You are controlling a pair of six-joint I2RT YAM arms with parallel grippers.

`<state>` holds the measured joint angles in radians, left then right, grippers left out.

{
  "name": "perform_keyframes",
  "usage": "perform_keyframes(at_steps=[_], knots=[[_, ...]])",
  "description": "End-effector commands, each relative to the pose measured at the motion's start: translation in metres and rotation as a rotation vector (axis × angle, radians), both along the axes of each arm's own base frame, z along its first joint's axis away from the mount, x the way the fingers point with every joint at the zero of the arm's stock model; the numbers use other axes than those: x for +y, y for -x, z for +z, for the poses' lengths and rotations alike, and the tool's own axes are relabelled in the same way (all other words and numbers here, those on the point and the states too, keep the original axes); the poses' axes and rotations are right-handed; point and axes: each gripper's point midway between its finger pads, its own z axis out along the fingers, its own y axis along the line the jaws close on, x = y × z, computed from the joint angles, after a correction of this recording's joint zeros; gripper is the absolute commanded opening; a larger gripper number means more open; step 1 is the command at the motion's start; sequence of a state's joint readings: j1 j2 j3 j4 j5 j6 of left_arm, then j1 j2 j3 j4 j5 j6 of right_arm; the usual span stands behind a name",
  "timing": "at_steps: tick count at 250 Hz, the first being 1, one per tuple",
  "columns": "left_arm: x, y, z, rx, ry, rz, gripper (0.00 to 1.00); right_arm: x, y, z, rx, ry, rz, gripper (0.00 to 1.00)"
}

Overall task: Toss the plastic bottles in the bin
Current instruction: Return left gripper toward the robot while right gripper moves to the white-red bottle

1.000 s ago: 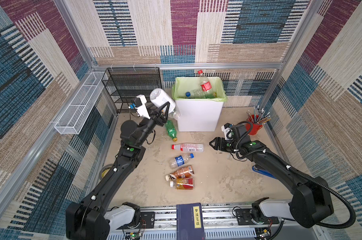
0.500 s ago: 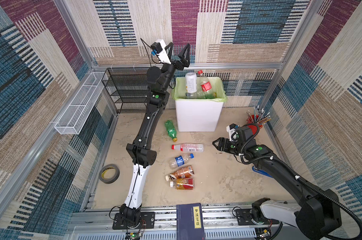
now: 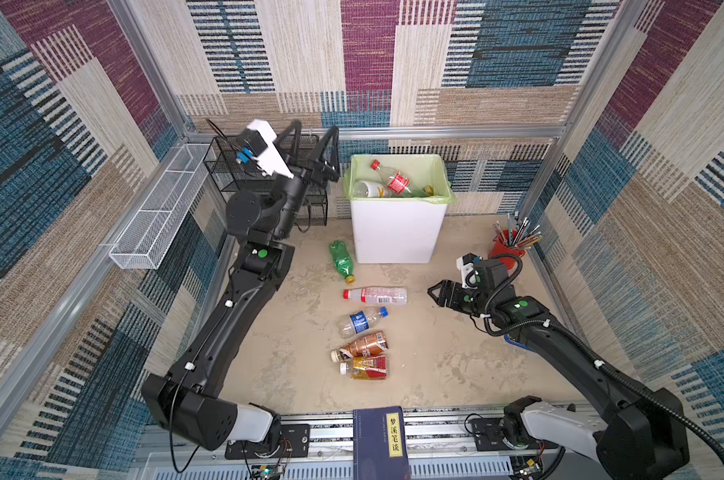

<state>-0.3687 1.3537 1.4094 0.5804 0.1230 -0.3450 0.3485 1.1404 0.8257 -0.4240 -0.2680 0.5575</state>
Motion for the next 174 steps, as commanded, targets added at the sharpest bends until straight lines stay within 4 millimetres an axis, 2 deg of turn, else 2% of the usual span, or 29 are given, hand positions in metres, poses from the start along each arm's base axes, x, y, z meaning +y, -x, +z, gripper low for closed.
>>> perform_keyframes(at_steps=[1, 22, 42, 70, 93, 118, 174], knots=[[0.012, 0.006, -0.070, 0.199, -0.003, 0.028, 0.91, 0.003, 0.003, 0.002, -0.009, -0.035, 0.003, 0.77], [0.026, 0.021, -0.129, 0.358, 0.007, 0.057, 0.90, 0.005, 0.008, -0.001, 0.004, -0.054, 0.015, 0.77], [0.041, 0.040, -0.175, 0.480, 0.013, 0.095, 0.87, 0.008, 0.014, -0.007, 0.031, -0.072, 0.028, 0.76], [0.064, 0.066, -0.216, 0.602, 0.046, 0.161, 0.87, 0.013, 0.021, -0.014, 0.069, -0.102, 0.053, 0.76], [0.081, 0.081, -0.235, 0.655, 0.068, 0.214, 0.87, 0.017, 0.022, -0.021, 0.097, -0.111, 0.068, 0.76], [0.092, 0.090, -0.249, 0.710, 0.085, 0.258, 0.88, 0.018, 0.021, -0.025, 0.121, -0.110, 0.064, 0.76], [0.089, 0.087, -0.265, 0.788, 0.100, 0.244, 0.87, 0.029, 0.022, -0.032, 0.154, -0.120, 0.070, 0.75]])
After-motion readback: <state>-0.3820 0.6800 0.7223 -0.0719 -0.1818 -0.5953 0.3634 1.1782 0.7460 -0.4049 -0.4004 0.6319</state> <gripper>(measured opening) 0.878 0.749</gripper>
